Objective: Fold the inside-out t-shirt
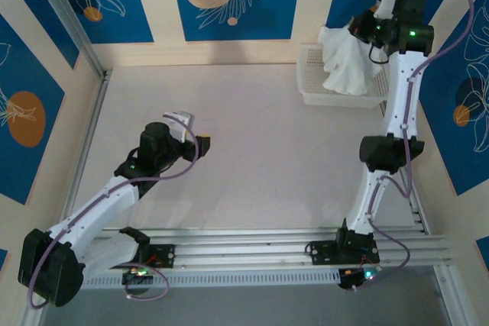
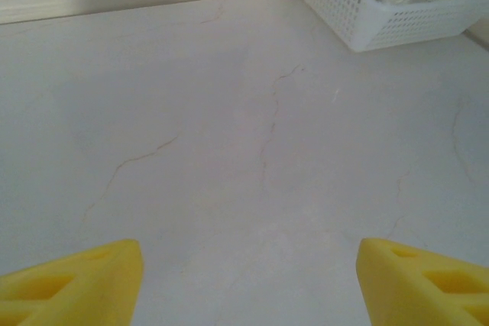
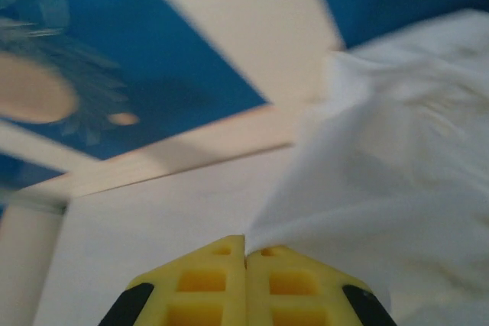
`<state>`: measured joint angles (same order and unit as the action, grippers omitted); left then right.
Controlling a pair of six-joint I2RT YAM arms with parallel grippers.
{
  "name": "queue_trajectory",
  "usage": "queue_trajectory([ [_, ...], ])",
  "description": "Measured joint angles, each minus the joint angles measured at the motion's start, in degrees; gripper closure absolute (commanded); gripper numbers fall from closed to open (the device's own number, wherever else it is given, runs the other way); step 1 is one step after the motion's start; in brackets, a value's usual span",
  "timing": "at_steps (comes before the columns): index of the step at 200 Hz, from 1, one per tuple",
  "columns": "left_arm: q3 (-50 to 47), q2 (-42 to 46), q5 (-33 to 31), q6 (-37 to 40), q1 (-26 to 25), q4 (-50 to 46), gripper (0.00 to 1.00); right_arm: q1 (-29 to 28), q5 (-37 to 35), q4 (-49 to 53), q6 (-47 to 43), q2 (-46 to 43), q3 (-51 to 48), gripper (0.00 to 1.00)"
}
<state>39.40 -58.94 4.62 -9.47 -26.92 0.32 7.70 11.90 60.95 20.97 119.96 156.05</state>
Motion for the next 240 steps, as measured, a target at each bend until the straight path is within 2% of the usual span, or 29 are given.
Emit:
queue_trajectory([
  [30,3.89,0.46,2.43,-2.43,0.0,-1.46,0.26,-11.45,-1.51,-0.02,-2.25,-5.73,8.5,1.0],
  [49,6.67,1.33,3.76,-3.34,0.0,-3.13,0.26,-16.09,-3.04,-0.39,-2.75,-7.63,15.8,1.0],
  [91,12.04,2.51,5.46,-3.54,0.0,-6.93,0.24,-18.29,-2.43,-3.41,0.11,-12.55,23.47,1.0],
  [120,13.22,4.13,2.75,-4.0,-0.02,-11.89,0.23,-20.35,-2.05,1.55,-0.63,-10.43,23.91,1.0],
  [125,13.66,4.13,2.1,-4.15,-0.02,-13.11,0.23,-20.9,-2.27,3.28,-1.27,-9.11,23.91,0.94],
  [138,14.53,4.09,0.9,-4.22,-0.02,-15.54,0.22,-22.25,-3.41,7.85,-2.71,-5.31,23.28,0.62],
  [148,14.88,4.07,0.52,-4.48,-0.02,-16.96,0.21,-23.08,-5.29,10.91,-4.33,-2.34,20.06,0.5],
  [168,15.15,3.65,0.57,-5.03,-0.02,-19.54,0.18,-23.89,-10.19,15.98,-7.3,1.77,9.92,0.38],
  [190,15.21,2.36,2.34,-4.79,-0.02,-21.18,0.16,-23.71,-15.08,18.75,-11.13,-0.37,-5.62,0.21],
  [207,15.26,0.87,5.11,-4.02,-0.02,-21.4,0.16,-23.71,-18.64,19.26,-15.13,-7.74,-19.74,0.13],
  [228,15.58,-2.56,9.51,-4.0,-0.04,-20.92,0.19,-23.71,-21.33,18.14,-16.28,-22.23,-33.62,0.14],
  [240,16.2,-5.66,12.07,-4.59,-0.55,-20.65,0.22,-23.71,-22.47,14.36,-13.7,-33.18,-42.49,0.16],
])
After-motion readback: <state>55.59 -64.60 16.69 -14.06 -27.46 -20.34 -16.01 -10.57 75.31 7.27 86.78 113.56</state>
